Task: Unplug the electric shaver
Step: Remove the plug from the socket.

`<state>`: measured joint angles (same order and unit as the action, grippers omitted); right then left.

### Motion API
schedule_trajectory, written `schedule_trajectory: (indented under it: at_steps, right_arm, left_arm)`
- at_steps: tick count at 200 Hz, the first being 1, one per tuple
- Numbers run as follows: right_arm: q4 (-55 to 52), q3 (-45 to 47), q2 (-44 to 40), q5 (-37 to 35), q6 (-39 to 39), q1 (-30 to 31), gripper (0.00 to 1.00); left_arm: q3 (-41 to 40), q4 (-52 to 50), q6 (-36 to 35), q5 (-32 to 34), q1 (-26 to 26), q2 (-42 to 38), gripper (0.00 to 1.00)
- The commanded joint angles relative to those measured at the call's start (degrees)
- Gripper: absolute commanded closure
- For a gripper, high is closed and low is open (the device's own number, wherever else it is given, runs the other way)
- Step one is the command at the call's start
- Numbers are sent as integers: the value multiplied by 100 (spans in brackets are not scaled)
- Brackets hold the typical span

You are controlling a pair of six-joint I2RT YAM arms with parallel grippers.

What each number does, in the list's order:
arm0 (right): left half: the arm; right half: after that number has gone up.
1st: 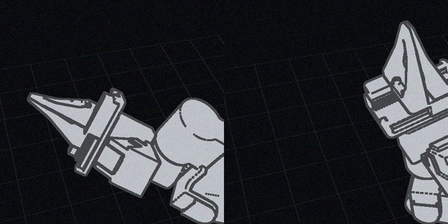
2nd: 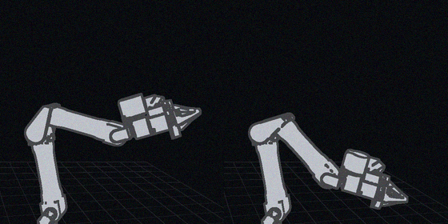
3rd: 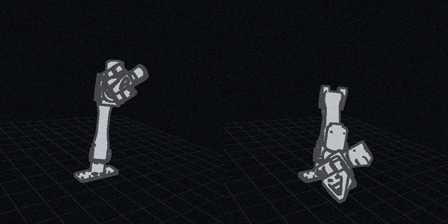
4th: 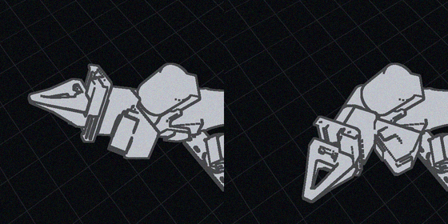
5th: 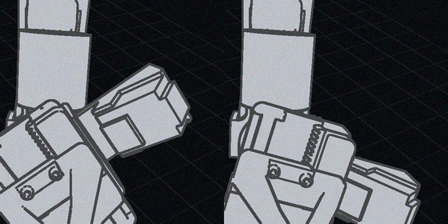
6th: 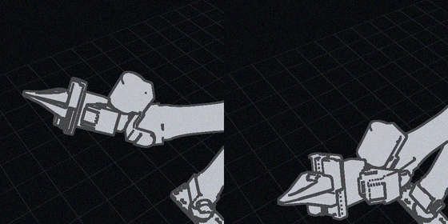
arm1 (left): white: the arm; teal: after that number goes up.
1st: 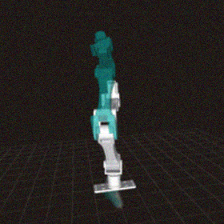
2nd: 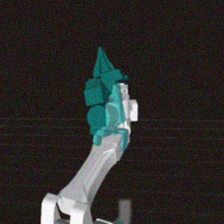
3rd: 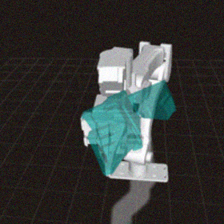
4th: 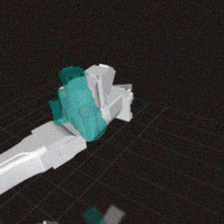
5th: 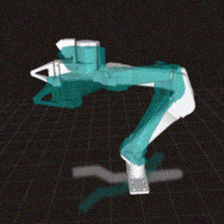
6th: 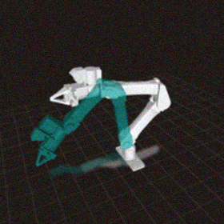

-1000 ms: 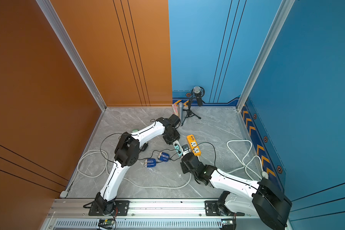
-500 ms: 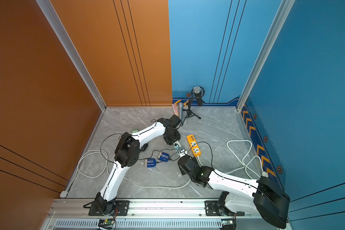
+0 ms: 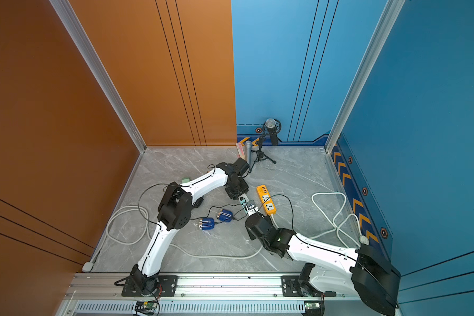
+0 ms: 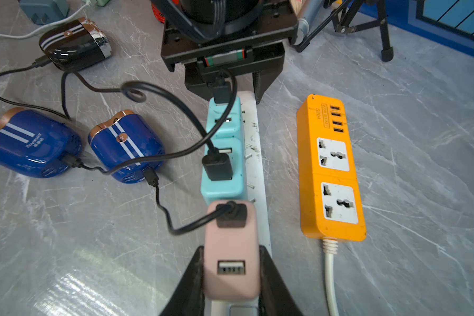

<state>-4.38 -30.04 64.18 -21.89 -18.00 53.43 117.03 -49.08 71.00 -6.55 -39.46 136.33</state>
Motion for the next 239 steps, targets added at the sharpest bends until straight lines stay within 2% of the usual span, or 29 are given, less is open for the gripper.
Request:
schedule_trajectory:
  at_steps: [1,31,50,68,116,152,213,239]
  right_arm:
    - [282,60,-316,656,-550,-380,89]
    - [289,119,-217,1500,-635,-622,89]
    - [195,53,-134,1604,-589,-675,89]
    - [125,19,-204,1168,-354,-513,91]
    - [-67,-76,-257,-580,341,215,93]
    - [-149,-122,-218,-1237,569,616,94]
    - [-228,-185,-82,-1289,576,864,95]
    - [-337,-172,-263,-390,-79,480,95]
  left_arm:
    - [-293,-432,-60,187,-105,227,70]
    - [-300,-432,-66,224,-123,218,69]
    - [-300,-433,-57,240,-132,217,70]
    - [-304,-427,-53,246,-141,217,69]
    - [-299,-427,-33,238,-158,236,70]
    - [-270,-432,-16,246,-176,236,69]
    - [-295,-427,-3,243,-193,262,70]
    - [-314,-434,-25,272,-193,262,70]
